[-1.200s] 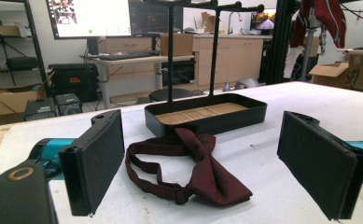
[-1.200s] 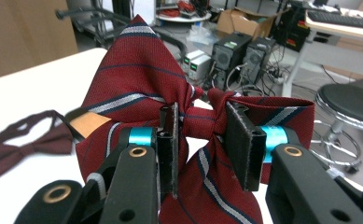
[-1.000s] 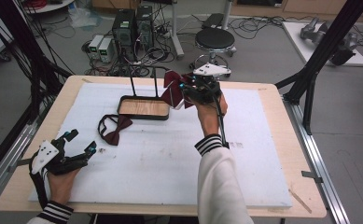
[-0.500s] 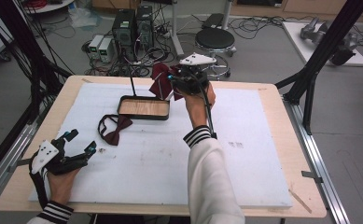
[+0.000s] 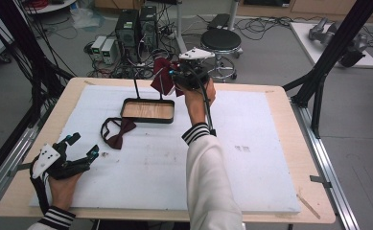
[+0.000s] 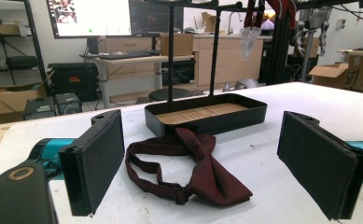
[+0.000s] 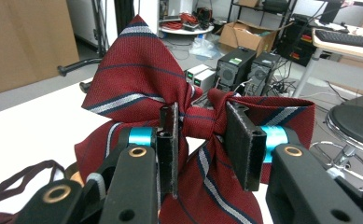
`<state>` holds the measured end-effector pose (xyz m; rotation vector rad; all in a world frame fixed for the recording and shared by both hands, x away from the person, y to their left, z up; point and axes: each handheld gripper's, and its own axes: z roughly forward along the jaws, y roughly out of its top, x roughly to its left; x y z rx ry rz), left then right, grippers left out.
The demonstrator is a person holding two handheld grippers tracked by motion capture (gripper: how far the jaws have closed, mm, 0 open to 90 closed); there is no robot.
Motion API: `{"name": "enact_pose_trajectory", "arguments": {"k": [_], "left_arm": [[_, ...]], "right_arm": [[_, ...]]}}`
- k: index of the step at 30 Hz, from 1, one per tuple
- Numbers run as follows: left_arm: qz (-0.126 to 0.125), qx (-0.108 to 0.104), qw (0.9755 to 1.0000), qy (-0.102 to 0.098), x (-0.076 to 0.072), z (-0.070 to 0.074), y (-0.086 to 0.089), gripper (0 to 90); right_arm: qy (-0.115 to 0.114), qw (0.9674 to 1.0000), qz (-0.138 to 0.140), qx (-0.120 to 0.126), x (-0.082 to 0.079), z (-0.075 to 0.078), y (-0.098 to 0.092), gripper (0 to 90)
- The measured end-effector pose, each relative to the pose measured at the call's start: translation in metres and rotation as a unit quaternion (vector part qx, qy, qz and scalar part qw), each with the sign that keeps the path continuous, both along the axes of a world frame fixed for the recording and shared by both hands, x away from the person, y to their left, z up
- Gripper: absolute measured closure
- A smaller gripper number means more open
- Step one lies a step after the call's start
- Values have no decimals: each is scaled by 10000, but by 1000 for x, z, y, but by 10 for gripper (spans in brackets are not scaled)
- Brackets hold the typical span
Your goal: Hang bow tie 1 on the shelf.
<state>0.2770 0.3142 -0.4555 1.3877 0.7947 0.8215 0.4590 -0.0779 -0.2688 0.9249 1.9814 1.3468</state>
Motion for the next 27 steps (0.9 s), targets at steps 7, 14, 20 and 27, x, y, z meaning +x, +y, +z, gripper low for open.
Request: {"name": "enact_pose_trajectory", "arguments": {"k": [7, 14, 20, 27], "left_arm": [[-2, -7, 10000, 4, 0, 0, 0, 151], [2, -32, 10000, 1, 0, 0, 0, 151], [1, -6, 10000, 6, 0, 0, 0, 151], [-1, 0, 10000, 6, 0, 0, 0, 151]], "right_arm": [[27, 9994, -184, 277, 11, -1, -5, 668], [1, 9988, -287, 390, 21, 2, -10, 666], [149, 9984, -342, 431, 28, -4, -22, 665], [295, 9988, -293, 264, 30, -11, -36, 662]]}}
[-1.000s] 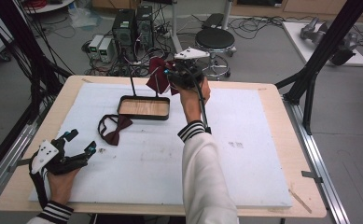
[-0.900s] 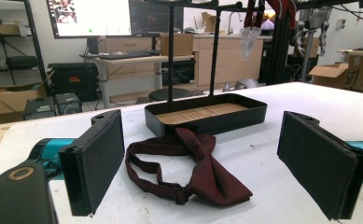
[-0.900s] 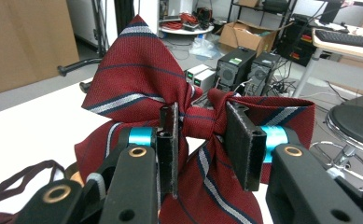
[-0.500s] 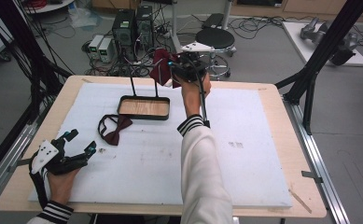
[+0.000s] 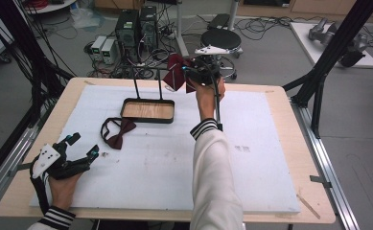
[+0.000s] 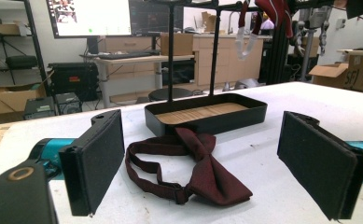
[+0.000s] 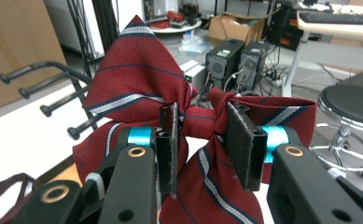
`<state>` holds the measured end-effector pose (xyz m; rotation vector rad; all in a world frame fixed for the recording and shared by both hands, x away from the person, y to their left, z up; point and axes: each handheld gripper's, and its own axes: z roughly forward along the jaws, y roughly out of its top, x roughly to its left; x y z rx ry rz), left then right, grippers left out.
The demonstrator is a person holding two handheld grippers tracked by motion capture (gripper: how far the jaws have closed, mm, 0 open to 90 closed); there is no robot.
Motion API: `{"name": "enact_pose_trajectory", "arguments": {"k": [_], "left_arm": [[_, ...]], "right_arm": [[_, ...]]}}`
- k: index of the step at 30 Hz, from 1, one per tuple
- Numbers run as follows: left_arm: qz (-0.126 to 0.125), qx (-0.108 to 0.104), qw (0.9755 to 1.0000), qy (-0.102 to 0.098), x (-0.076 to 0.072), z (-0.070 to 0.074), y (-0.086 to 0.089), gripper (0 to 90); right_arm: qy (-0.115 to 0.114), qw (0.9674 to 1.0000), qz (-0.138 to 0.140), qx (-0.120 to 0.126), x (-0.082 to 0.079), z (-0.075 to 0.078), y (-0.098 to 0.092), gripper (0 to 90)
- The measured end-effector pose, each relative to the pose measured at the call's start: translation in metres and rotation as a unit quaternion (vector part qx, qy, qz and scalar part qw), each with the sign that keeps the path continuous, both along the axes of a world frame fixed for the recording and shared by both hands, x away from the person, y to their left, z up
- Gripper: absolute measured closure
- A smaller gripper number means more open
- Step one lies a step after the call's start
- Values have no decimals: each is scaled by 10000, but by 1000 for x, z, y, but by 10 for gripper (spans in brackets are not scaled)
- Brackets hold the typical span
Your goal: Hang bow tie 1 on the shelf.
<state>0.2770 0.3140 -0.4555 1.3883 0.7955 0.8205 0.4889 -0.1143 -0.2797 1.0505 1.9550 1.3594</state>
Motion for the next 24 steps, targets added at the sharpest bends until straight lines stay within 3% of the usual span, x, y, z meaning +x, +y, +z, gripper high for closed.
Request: {"name": "enact_pose_trajectory", "arguments": {"k": [7, 10, 14, 24], "left_arm": [[-3, 8, 10000, -3, 0, 0, 0, 151], [-5, 7, 10000, -4, 0, 0, 0, 151], [-2, 12, 10000, -4, 0, 0, 0, 151], [-6, 6, 10000, -3, 0, 0, 0, 151]], "right_arm": [[223, 9992, -62, -324, 1, -3, -14, 663], [191, 9990, -109, -402, -1, -11, -20, 663], [477, 9973, -80, -554, 0, -24, -27, 662], [741, 9946, 92, -722, 4, -33, -18, 661]]}}
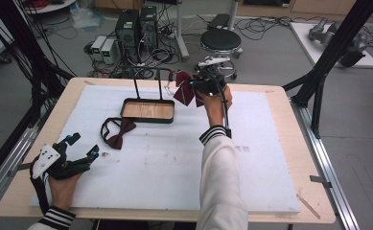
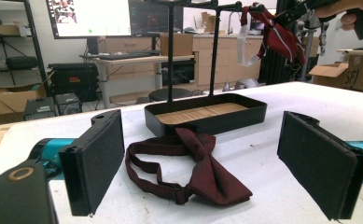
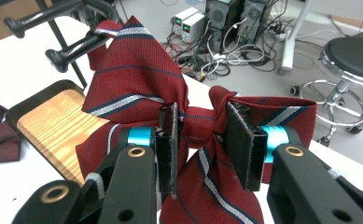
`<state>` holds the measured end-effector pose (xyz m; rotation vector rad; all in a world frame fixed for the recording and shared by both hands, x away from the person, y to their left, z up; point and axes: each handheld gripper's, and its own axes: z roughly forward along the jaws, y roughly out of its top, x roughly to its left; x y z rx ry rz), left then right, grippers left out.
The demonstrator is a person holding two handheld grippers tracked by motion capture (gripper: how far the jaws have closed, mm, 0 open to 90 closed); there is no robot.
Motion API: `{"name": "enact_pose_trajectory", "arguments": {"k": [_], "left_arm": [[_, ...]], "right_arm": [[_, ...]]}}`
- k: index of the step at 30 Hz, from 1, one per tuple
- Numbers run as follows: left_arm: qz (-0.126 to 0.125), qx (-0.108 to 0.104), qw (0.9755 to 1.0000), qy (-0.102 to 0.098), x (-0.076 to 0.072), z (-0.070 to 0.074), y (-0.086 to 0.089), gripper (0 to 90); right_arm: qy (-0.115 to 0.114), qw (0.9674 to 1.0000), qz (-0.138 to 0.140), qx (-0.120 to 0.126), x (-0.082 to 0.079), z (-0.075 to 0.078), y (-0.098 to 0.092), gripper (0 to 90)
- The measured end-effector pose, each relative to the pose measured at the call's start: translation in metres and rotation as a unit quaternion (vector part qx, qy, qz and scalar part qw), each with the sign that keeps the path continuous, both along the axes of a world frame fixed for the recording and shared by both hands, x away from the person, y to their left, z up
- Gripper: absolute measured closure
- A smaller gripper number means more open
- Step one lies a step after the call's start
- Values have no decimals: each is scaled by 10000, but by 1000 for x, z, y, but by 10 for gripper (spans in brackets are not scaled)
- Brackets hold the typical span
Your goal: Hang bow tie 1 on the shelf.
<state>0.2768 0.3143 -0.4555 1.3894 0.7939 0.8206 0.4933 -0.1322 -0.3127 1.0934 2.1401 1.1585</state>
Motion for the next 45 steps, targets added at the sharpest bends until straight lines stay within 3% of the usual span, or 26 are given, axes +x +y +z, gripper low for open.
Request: {"name": "enact_pose_trajectory", "arguments": {"k": [14, 19, 20, 22, 25, 28, 34, 37, 40, 43, 45], "left_arm": [[5, -38, 10000, 10, 0, 0, 0, 151], [-6, -21, 10000, -24, 0, 0, 0, 151], [-6, -21, 10000, -24, 0, 0, 0, 151], [-9, -31, 10000, -7, 0, 0, 0, 151], [-6, -31, 10000, 5, 0, 0, 0, 151], [-7, -45, 10000, 1, 0, 0, 0, 151], [-9, -29, 10000, 3, 0, 0, 1, 151], [-9, -33, 10000, 5, 0, 0, 1, 151], [-8, -37, 10000, 7, 0, 0, 0, 151], [-10, -22, 10000, -9, 0, 0, 0, 150], [-6, -17, 10000, -8, 0, 0, 0, 150]], "right_arm": [[174, 9995, 161, -219, 9, -14, 16, 657], [398, 9989, 201, -166, 12, -20, 16, 642], [432, 9987, 240, -112, 13, -20, 16, 603], [457, 9987, 224, -43, 13, -21, 18, 370], [491, 9988, 55, 9, 12, -21, 20, 122], [486, 9987, 84, 151, 10, -19, 16, 105], [349, 9985, 253, 345, -1, -5, 9, 105], [310, 9986, 296, 324, -11, 3, 4, 105], [-113, 9983, 317, 469, -28, 7, -7, 105], [160, 9987, 327, 364, -39, 10, -22, 105], [-175, 9984, 317, 439, -54, 9, -32, 105]]}}
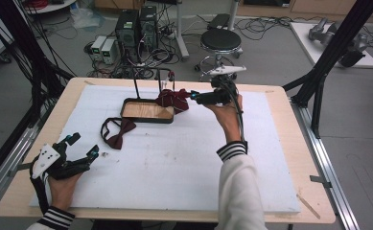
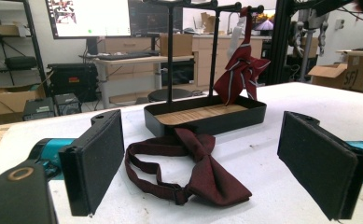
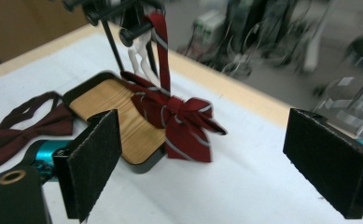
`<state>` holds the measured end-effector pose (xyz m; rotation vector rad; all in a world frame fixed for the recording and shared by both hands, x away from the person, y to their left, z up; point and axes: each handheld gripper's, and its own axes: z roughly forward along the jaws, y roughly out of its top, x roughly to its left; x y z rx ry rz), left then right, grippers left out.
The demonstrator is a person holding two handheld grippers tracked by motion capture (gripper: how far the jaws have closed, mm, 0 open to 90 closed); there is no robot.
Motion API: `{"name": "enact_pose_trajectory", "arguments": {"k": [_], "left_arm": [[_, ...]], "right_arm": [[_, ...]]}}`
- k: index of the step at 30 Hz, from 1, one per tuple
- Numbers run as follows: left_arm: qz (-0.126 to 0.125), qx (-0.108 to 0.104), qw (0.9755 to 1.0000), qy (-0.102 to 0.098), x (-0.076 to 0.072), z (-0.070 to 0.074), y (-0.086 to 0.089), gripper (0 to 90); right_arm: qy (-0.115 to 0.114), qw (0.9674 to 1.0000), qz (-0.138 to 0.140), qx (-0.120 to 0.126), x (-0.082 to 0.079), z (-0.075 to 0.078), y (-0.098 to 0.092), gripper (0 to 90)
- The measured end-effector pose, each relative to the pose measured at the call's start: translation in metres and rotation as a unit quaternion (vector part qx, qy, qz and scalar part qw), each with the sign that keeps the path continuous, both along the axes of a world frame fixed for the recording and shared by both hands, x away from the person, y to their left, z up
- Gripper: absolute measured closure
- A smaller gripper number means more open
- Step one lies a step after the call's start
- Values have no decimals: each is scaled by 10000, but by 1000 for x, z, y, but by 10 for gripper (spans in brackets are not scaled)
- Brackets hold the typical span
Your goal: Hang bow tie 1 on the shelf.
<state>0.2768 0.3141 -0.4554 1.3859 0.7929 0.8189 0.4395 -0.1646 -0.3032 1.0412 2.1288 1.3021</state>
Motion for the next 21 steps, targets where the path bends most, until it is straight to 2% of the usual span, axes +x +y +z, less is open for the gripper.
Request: {"name": "enact_pose_trajectory", "arguments": {"k": [4, 12, 17, 21], "left_arm": [[4, 18, 10000, 6, 0, 0, 0, 149], [17, -11, 10000, 44, 1, 0, 1, 149], [17, -75, 9999, 126, 1, 1, 1, 148], [10, -84, 9999, 117, 0, 4, 0, 148]], "right_arm": [[-175, 9995, -20, 264, -25, -3, -24, 105], [-588, 9969, -59, 525, -81, -13, -64, 106], [-935, 9931, -138, 696, -118, -24, -82, 106], [-1162, 9894, -237, 843, -145, -40, -94, 106]]}}
